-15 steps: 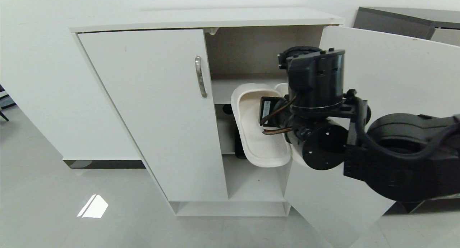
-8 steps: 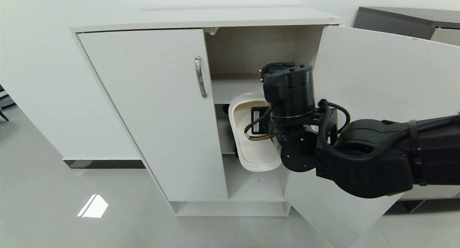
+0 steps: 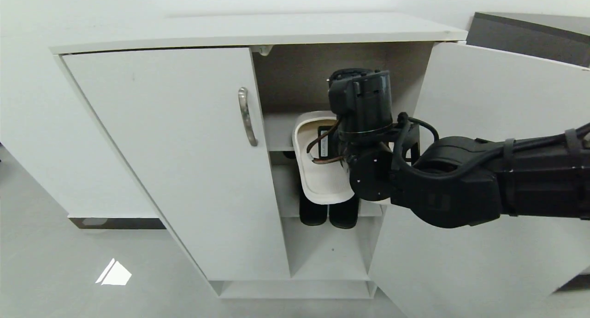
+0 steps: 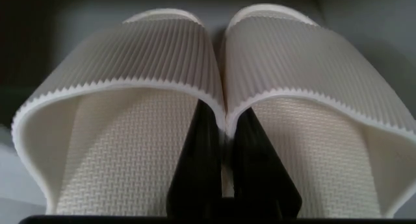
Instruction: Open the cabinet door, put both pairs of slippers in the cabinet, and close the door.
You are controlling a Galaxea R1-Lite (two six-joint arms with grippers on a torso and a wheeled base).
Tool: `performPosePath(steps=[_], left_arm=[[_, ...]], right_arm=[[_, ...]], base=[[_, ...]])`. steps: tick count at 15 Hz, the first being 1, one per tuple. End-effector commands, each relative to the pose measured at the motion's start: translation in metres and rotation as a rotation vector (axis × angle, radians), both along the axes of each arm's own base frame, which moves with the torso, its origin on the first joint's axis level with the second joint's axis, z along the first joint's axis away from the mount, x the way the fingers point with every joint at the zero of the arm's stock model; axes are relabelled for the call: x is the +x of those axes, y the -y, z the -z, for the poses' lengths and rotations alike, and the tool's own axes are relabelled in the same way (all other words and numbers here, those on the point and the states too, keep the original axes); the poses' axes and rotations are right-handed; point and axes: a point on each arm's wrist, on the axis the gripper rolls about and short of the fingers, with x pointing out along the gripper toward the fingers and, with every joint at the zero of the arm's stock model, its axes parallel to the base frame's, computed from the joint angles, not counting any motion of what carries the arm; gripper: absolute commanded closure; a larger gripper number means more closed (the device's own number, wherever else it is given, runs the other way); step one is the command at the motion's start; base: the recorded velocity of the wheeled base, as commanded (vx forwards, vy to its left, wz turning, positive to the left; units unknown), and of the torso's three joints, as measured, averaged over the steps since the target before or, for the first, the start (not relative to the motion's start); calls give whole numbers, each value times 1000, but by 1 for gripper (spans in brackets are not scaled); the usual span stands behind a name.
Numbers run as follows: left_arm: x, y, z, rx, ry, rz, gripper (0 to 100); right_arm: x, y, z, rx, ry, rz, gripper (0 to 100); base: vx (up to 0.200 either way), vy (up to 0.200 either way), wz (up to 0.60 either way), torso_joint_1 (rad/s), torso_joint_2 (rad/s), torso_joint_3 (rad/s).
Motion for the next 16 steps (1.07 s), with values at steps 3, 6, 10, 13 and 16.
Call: performPosePath(steps=[3,6,10,13,16], left_arm=[[0,0,0,0,-2,0,100],[0,0,0,2,-2,0,100],[0,0,0,0,-2,0,100],[0,0,0,0,-2,0,100],[0,0,0,0,-2,0,100]], right_arm=[[11,-8,5,-3,4,7,100],[24,-8,9,-8,5,29,100],[38,-13,6,18,30,44,100],[49,-14,7,12,42,61,100],[56,-15,10,13,44,70,100]], base=[[200,0,0,4,7,6],[133,0,0,3,2,3],[0,0,0,0,0,0],[0,0,0,0,0,0],[0,0,0,0,0,0]])
